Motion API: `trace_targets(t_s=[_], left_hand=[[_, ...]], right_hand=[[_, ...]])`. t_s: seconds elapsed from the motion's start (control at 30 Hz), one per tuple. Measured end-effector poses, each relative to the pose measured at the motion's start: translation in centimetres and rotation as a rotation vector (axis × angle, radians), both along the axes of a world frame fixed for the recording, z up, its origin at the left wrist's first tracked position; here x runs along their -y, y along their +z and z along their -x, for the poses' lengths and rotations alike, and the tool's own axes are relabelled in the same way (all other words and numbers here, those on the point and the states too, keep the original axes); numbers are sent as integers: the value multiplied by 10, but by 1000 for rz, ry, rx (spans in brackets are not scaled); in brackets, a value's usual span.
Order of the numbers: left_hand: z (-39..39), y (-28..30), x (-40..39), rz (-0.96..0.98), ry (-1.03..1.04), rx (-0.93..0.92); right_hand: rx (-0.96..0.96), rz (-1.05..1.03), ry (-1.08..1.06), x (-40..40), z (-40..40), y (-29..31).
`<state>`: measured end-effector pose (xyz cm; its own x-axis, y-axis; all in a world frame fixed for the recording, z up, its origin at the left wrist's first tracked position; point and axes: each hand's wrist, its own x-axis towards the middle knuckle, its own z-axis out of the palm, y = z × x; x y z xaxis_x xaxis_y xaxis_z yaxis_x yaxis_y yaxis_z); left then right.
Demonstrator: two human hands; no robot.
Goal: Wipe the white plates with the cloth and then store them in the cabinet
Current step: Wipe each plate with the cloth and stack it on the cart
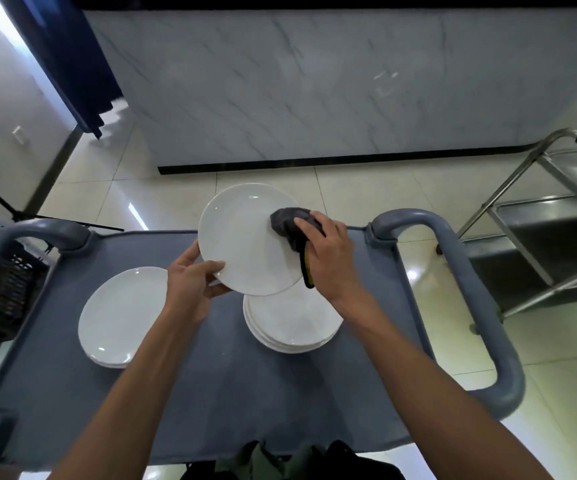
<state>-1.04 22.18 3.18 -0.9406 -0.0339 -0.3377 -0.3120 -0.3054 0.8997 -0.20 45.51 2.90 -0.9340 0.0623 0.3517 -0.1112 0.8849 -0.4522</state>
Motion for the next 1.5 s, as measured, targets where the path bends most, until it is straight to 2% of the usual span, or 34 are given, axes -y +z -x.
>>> trace_targets(t_s=[0.27,0.43,0.7,0.97,1.23,1.5], left_hand=[[-15,-1,-24,54,-199,-4],[-20,3,-37,57,-217,-15],[-25,7,-40,47,-139,-45],[-27,6,-28,52,-100,-65],[-33,4,-22,95,-205,-39],[-38,9,-27,120,-279,-64]], right_hand=[[-64,-16,50,-15,23,20],[-122,-98,135,-1,18,24],[-51,-110,308,28,-23,6],[8,-39,202,9,-50,-16],[-41,-50,11,-10,-25,-2],[-113,-59,110,17,-18,22]])
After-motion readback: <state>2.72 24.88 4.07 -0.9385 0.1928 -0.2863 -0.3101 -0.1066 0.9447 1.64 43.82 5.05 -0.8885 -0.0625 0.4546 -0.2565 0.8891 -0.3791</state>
